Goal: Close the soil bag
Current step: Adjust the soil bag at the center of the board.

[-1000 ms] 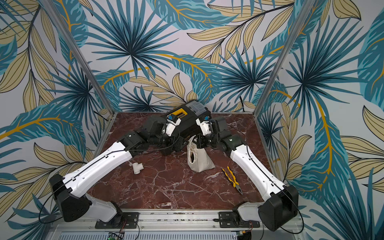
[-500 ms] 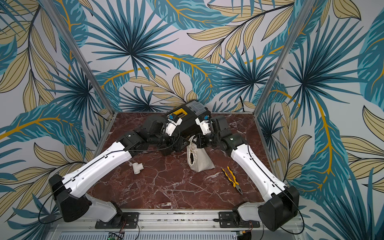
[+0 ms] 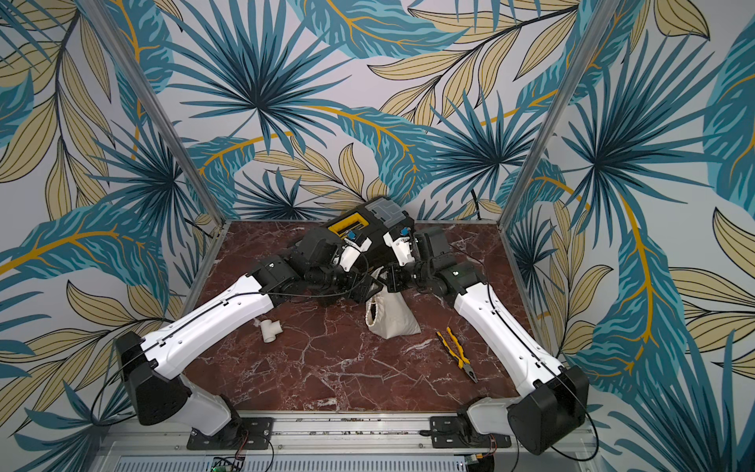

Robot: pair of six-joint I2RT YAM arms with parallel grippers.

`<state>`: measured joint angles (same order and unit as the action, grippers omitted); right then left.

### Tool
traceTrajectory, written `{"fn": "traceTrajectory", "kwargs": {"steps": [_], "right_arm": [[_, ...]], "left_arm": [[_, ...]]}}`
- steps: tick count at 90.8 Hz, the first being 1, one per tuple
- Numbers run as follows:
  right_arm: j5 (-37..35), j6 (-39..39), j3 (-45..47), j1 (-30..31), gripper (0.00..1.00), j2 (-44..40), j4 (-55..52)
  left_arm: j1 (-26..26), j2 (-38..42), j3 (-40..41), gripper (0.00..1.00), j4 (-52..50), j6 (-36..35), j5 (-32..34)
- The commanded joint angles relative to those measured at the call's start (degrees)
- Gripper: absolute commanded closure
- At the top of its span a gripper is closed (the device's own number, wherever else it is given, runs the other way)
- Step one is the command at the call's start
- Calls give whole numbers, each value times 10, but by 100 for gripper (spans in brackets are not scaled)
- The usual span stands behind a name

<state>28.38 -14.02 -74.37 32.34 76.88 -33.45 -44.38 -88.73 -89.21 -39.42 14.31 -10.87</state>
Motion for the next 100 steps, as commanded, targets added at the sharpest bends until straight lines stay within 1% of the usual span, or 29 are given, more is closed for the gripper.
{"fn": "traceTrajectory", "kwargs": {"steps": [1,10,22,32,45,70,75,80,86,92,100], "right_arm": [[10,12,-13,-1,100,-4,-6],[12,12,-14,-1,100,-3,-6],[10,15,-14,-1,100,-1,-9],[6,16,-15,-1,100,1,-12],[3,19,-18,-1,100,2,-16],[-11,26,-28,-1,100,5,-31],[-15,27,-30,-1,100,6,-35],[-18,29,-33,-1,100,7,-40],[-25,30,-38,-1,100,8,-47],[-36,33,-47,-1,100,12,-60],[-46,37,-60,-1,100,20,-81]], "left_arm": [[0,-4,-29,3,-19,-13,44],[0,-10,-40,5,-21,-14,55],[2,-23,-54,7,-22,-14,54],[3,-39,-70,13,-40,-19,53],[3,-41,-70,15,-52,-27,49],[8,-36,-71,25,-74,-38,58],[9,-34,-71,30,-76,-39,58],[12,-32,-71,38,-77,-39,57],[15,-32,-73,56,-79,-38,56],[15,-33,-79,67,-82,-40,56],[16,-37,-94,74,-87,-38,51]]}}
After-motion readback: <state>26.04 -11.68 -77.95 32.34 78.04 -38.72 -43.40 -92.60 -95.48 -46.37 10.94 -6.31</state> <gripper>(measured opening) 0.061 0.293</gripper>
